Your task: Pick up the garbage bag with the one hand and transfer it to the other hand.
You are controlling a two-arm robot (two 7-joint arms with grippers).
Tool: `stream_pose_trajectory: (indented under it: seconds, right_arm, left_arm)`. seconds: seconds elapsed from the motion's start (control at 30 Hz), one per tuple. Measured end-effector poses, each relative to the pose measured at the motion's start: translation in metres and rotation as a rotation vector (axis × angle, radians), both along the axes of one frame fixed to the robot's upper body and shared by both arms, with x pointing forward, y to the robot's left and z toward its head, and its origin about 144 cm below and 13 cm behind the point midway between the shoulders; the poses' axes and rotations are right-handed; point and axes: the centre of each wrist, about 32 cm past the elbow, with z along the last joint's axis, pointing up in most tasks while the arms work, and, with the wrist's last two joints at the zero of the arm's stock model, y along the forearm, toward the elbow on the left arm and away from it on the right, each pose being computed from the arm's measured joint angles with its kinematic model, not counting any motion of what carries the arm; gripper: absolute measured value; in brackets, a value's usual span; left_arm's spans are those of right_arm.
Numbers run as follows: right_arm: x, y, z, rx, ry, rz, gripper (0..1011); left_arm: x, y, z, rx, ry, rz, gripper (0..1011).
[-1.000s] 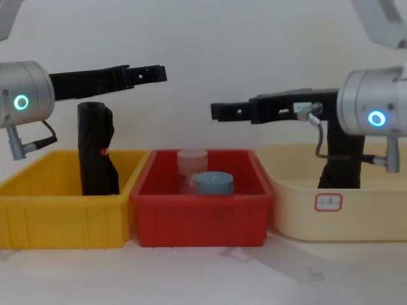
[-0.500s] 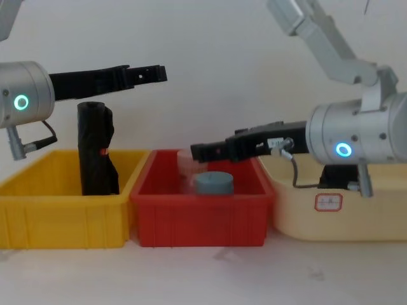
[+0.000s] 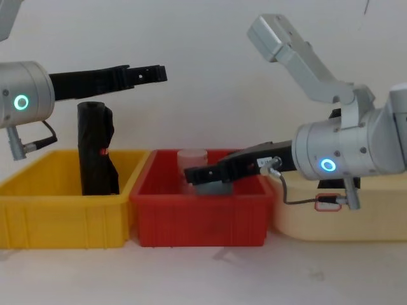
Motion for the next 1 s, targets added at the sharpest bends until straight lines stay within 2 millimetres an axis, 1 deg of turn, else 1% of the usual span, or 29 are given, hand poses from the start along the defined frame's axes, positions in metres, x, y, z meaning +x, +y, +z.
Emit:
stream_pose_trajectory:
  seconds: [0.43, 0.93, 1.0]
  right_arm:
    - [0.007, 0.004, -0.001, -0.014, 0.03, 0.0, 1000]
    - [0.018, 0.005, -0.009, -0.027, 0.063, -0.033, 1000]
    - [0.019, 0.005, -0.009, -0.028, 0.065, -0.035, 962]
  left_arm:
    - [0.0, 0.0, 0.0, 0.0, 0.0, 0.0, 1002]
    - [0.0, 0.0, 0.0, 0.0, 0.0, 0.0, 1001]
    - [0.0, 0.0, 0.0, 0.0, 0.0, 0.0, 1002]
